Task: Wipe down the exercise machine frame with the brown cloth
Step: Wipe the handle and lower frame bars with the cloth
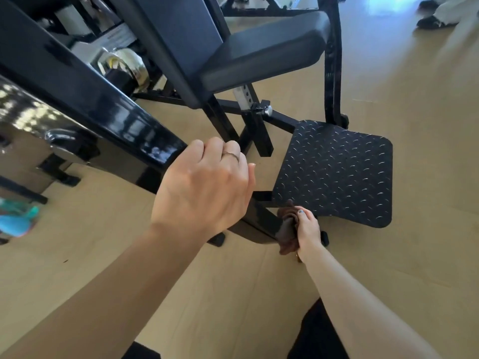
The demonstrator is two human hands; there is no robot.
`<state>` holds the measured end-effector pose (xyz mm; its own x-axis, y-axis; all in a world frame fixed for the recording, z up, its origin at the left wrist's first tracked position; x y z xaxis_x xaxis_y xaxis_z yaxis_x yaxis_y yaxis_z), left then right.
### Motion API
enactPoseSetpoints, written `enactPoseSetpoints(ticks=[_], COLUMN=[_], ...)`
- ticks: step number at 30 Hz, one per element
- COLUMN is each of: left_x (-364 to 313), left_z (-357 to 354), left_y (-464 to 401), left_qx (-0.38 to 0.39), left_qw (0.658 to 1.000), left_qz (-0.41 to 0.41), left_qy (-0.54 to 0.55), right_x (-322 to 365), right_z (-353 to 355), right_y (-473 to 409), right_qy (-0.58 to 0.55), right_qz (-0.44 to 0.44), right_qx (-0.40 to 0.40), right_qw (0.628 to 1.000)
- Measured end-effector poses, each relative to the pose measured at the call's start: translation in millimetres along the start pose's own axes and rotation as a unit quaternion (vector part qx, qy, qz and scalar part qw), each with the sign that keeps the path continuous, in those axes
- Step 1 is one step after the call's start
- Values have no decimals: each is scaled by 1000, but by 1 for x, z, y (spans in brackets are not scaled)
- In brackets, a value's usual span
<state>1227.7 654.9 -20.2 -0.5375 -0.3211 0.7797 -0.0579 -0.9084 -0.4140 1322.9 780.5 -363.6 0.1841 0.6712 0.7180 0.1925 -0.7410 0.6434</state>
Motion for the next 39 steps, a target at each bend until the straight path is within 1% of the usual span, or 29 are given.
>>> enactPoseSetpoints(ticks=[3, 5, 6, 9, 11, 14, 16, 19, 23, 28, 32, 33, 36, 39], left_x=[2, 1, 0, 1, 1, -2, -1, 1, 0, -1, 1, 0, -1, -7], left_z=[1, 0, 0, 0, 0, -3, -2, 1, 1, 2, 4, 4, 4, 2], left_y=[-2, -1, 0, 0, 0, 1, 2, 2, 2, 3, 3, 3, 3, 6], left_qx=[5, 11, 12, 18, 30, 42, 27, -18, -15, -14, -20, -22, -20, -26], left_qw=[1000, 1000, 1000, 1000, 1000, 999, 1000, 1000, 999, 1000, 1000, 1000, 1000, 1000], left_qz=[6, 9, 11, 10, 4, 2, 8, 11, -4, -5, 8, 5, 0, -17], left_qy=[4, 2, -1, -2, 3, 13, 14, -19, -39, -13, -5, -7, -7, 5], right_x=[3, 4, 5, 0, 0, 6, 6, -3, -13, -14, -15, -16, -19, -23], right_z=[-2, -7, -13, -40, -48, -36, -19, -2, 10, 12, -2, -9, -29, -40], right_y=[-1, 19, 35, 91, 105, 73, 37, -8, -40, -32, 14, 33, 83, 99], right_qy=[14, 18, 18, -11, -26, -5, 15, 17, 1, -33, -87, -105, -148, -189], right_qz=[-21, -39, -33, 19, 39, 21, 5, -28, -59, -85, -118, -109, -41, -2], right_qx=[-16, -33, -33, 25, 44, 13, -9, -33, -55, -68, -77, -67, -23, -25], right_qw=[1000, 999, 999, 999, 998, 1000, 1000, 999, 997, 993, 986, 986, 988, 982])
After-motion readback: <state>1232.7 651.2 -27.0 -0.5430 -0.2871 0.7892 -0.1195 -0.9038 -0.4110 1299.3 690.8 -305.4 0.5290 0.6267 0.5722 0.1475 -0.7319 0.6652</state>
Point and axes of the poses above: each hand's wrist, its own y-axis away from the middle knuckle, its own z-axis out of the back of the hand, x = y × z, the point moved 8 cm from there along -y, towards the middle knuckle, and after that the axes turned 15 degrees about -y, right-handed, at the moved point
